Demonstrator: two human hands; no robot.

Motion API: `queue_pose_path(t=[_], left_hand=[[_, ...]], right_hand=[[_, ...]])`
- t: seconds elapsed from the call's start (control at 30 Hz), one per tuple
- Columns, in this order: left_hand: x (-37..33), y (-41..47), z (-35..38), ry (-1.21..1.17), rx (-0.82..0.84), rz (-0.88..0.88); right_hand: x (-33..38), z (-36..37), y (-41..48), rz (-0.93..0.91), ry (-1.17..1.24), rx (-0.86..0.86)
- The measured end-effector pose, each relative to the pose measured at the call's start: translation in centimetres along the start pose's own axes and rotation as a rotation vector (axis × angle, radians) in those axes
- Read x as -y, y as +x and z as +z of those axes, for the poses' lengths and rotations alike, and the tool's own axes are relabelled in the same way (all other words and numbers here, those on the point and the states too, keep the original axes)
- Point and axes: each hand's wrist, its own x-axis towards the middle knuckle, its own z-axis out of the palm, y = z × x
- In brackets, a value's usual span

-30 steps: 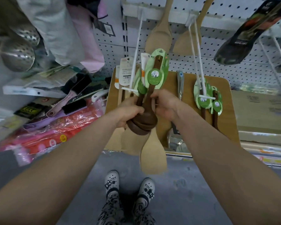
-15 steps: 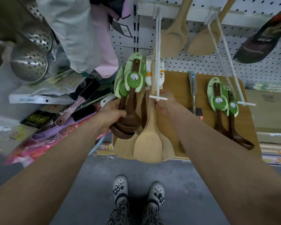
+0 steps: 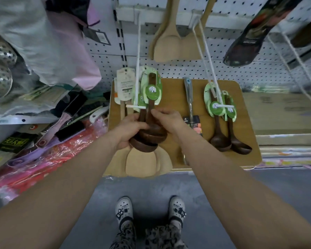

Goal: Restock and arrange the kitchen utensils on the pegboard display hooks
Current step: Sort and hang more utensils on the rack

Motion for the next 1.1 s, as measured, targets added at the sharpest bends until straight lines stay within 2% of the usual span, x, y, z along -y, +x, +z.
queue_pose_path(t=[0.27,0.43,0.6,0.7,0.83,1.1], left_hand=[[-0.5,2.6,13.1,-0.115,0.001,-0.009],[0.0,7.1,21.2,0.024,-0.017,0.033],[0.7,11.1,25.8,0.232,-0.168,0.044],[1.4,12.2,26.7,0.297,-0.192,0.058],[1.6,12.1,26.9,0.438,-0.228,0.083],[1.0,12.1,27.1,0.483,-0.206,0.054]], right_hand=[[-2.4,-12.6,-0.7,-0.028,0.039,-0.033],[-3.8,-21.2,0.6,0.034,-0.002,-0.13],[-6.1,-27.4,2.9,0.099,-0.123,-0.232],[-7.9,-29.1,4.2,0.124,-0.164,-0.26],[-9.5,-29.5,5.9,0.137,-0.361,-0.224],[-9.0,-28.8,6.8,0.131,-0.388,-0.194]])
